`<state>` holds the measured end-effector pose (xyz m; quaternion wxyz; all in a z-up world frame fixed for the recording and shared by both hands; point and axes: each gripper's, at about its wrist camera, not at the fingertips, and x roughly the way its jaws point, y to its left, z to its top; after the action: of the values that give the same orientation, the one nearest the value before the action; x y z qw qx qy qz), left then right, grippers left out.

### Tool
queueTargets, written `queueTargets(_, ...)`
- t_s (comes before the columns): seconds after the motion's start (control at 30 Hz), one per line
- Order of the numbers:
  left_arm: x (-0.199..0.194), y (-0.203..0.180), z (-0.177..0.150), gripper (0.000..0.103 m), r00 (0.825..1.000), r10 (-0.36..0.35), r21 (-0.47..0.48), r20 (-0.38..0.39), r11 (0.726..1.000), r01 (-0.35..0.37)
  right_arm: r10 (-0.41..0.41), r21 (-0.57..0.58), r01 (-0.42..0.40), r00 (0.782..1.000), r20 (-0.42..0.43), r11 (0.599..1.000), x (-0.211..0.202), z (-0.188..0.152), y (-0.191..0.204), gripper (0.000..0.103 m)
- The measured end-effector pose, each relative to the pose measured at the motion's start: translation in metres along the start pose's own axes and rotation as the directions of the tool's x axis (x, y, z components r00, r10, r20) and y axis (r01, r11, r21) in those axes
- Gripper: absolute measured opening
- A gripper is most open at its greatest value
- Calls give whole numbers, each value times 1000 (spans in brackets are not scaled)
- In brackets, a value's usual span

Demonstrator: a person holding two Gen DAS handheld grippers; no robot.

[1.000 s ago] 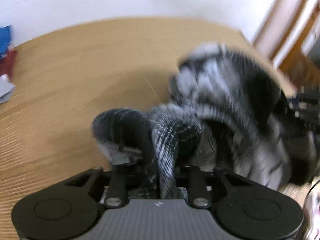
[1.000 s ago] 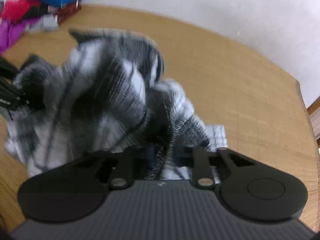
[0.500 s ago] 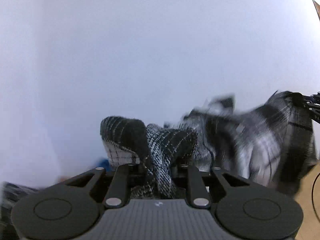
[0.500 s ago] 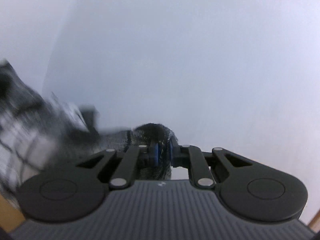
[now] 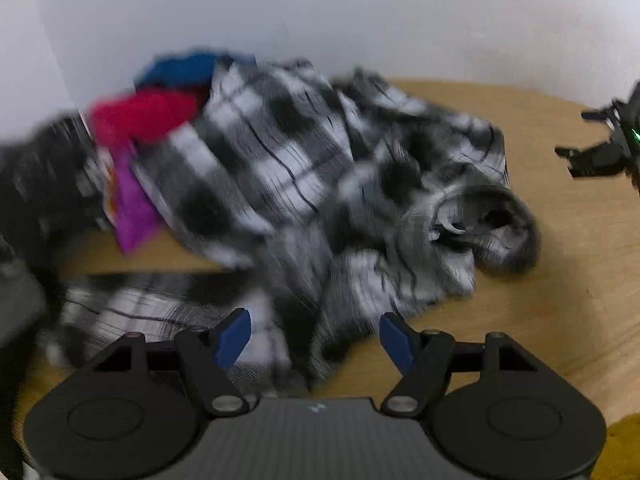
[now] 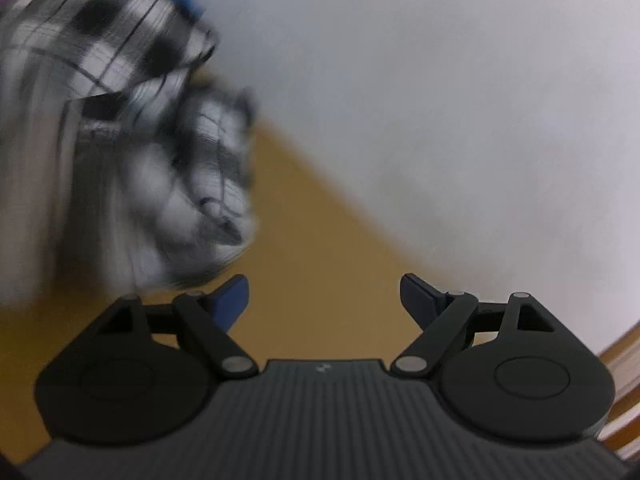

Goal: Fold clothes
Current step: 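Lower the shirt onto the table and open both grippers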

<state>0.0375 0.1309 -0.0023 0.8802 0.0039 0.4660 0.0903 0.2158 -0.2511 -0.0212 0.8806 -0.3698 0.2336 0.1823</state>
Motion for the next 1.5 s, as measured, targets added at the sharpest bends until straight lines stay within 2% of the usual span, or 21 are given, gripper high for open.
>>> queueTargets(0.07, 10, -3, -8, 74, 1000, 12, 29, -14, 1000, -11, 54, 38, -53, 998, -17, 998, -12, 1, 12, 85)
queueTargets(0.2, 31, 3, 19, 75, 999, 39, 67, -15, 997, -38, 125, 142, -121, 992, -22, 982, -33, 35, 53, 85)
queueTargets(0.3, 43, 2, 26, 75, 999, 33, 55, -23, 998, -32, 231, 235, -219, 973, -23, 947, -37, 42, 78, 85)
queueTargets(0.37, 53, 0, 28, 76, 999, 22, 52, -28, 998, -21, 254, 241, -245, 967, -5, 939, -35, 46, 92, 85)
queueTargets(0.5, 68, -16, 26, 75, 998, 22, 91, -53, 996, -17, 242, 202, -238, 970, 6, 950, -33, 60, 122, 85)
queueTargets(0.6, 71, -34, 38, 76, 1000, -21, 186, 5, 982, 19, 246, 172, -241, 969, -5, 955, -31, 72, 132, 85)
queueTargets(0.73, 79, -65, 62, 77, 988, -102, 361, 114, 931, 54, 241, 226, -225, 969, -44, 948, -24, 81, 130, 84)
queueTargets(0.8, 88, -77, 71, 77, 985, -128, 424, 118, 903, 67, 254, 292, -226, 965, -64, 929, -18, 82, 128, 84)
queueTargets(0.87, 97, -88, 81, 77, 980, -140, 453, 142, 889, 61, 260, 339, -220, 962, -77, 915, -11, 81, 126, 84)
queueTargets(0.97, 114, -96, 97, 79, 982, -125, 408, 143, 911, 56, 244, 378, -192, 965, -96, 906, -3, 79, 125, 83)
queueTargets(1.07, 139, -98, 107, 76, 992, -104, 350, 73, 934, 72, 250, 410, -182, 961, -119, 894, 7, 74, 128, 79)
queueTargets(1.1, 148, -98, 107, 62, 995, -89, 342, 44, 937, 69, 258, 418, -185, 958, -125, 889, 10, 73, 130, 76)
queueTargets(1.17, 160, -97, 105, 39, 997, -73, 318, -20, 945, 75, 264, 419, -184, 954, -140, 889, 17, 70, 136, 55)
queueTargets(1.2, 161, -96, 103, 33, 997, -73, 297, -39, 951, 81, 263, 416, -185, 954, -140, 890, 19, 68, 139, 44)
queueTargets(1.23, 158, -96, 100, 31, 996, -72, 281, -45, 956, 82, 264, 414, -186, 954, -140, 891, 20, 66, 141, 19)
queueTargets(1.27, 152, -98, 98, 28, 997, -67, 278, -45, 957, 77, 265, 418, -187, 954, -137, 889, 20, 65, 140, 14)
queueTargets(1.37, 119, -115, 86, 27, 997, -66, 275, -40, 959, 74, 227, 441, -168, 970, -85, 882, 8, 61, 126, 14)
queueTargets(1.5, 72, -171, 63, 27, 993, -105, 259, -49, 959, 114, 188, 468, -186, 981, 44, 864, -14, 47, 88, 14)
